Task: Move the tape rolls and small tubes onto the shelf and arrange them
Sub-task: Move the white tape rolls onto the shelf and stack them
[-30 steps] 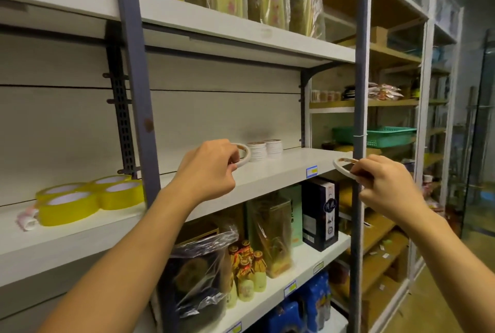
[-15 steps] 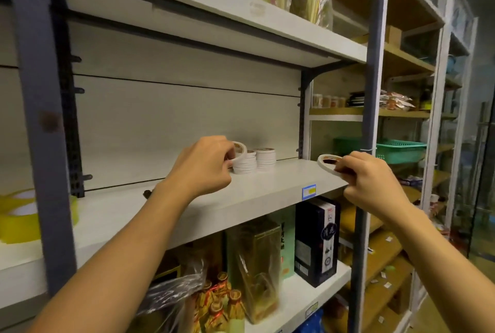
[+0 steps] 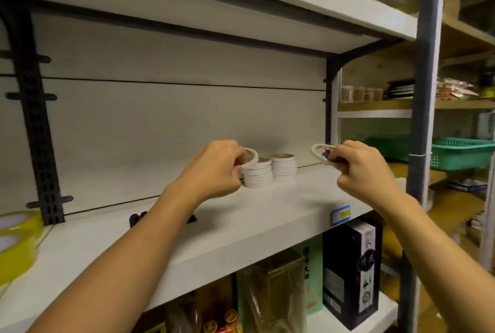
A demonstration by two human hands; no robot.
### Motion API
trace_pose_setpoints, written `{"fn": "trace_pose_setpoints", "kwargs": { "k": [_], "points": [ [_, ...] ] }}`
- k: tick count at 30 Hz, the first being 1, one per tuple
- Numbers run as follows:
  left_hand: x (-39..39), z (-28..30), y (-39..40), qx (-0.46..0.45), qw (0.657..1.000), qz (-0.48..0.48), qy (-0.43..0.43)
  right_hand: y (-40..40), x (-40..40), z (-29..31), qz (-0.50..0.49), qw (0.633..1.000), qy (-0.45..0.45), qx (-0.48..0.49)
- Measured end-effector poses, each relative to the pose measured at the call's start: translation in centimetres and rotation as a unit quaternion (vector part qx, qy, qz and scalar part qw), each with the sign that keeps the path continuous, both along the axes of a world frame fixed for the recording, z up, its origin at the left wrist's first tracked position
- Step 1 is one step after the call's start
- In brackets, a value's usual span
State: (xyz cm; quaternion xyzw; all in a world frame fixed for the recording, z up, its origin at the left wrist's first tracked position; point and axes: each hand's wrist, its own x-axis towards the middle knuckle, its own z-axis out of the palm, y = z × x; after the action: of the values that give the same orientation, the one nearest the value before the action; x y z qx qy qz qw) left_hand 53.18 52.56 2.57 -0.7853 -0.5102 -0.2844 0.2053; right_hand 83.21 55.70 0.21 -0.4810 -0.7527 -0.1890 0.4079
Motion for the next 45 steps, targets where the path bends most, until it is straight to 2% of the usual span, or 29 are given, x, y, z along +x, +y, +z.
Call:
{"fn": "trace_pose_setpoints", "kwargs": {
  "k": [10, 20, 25, 30, 35, 45],
  "points": [
    [2.5, 0.3, 5.4, 0.023, 0.999, 0.021, -0.008, 9.9, 0.1, 0.4, 0.087, 0.996, -0.013, 0.031],
    [7.4, 1.0, 13.1, 0.012, 0.993, 0.116, -0.002, 21.6, -0.5, 1.8, 0.225, 0.971, -0.063, 0.058],
    [8.7, -0.6, 16.7, -0.052, 0.991, 0.12, -0.002, 26.1, -1.3, 1.8, 0.265, 0.96, -0.068, 0.06],
    [7.7, -1.7, 18.2, -0.061, 0.989, 0.133, -0.001, 28.5, -1.4, -1.1, 0.305, 0.95, -0.057, 0.04],
    [7.0, -2.1, 18.9, -0.027, 0.988, 0.151, -0.025, 29.8, -1.3, -1.5, 0.314, 0.948, -0.044, 0.041],
    [6.9, -3.1, 19.1, -0.032, 0.988, 0.149, -0.028, 29.5, -1.6, -1.7, 0.31, 0.95, -0.024, 0.023]
  ]
}}
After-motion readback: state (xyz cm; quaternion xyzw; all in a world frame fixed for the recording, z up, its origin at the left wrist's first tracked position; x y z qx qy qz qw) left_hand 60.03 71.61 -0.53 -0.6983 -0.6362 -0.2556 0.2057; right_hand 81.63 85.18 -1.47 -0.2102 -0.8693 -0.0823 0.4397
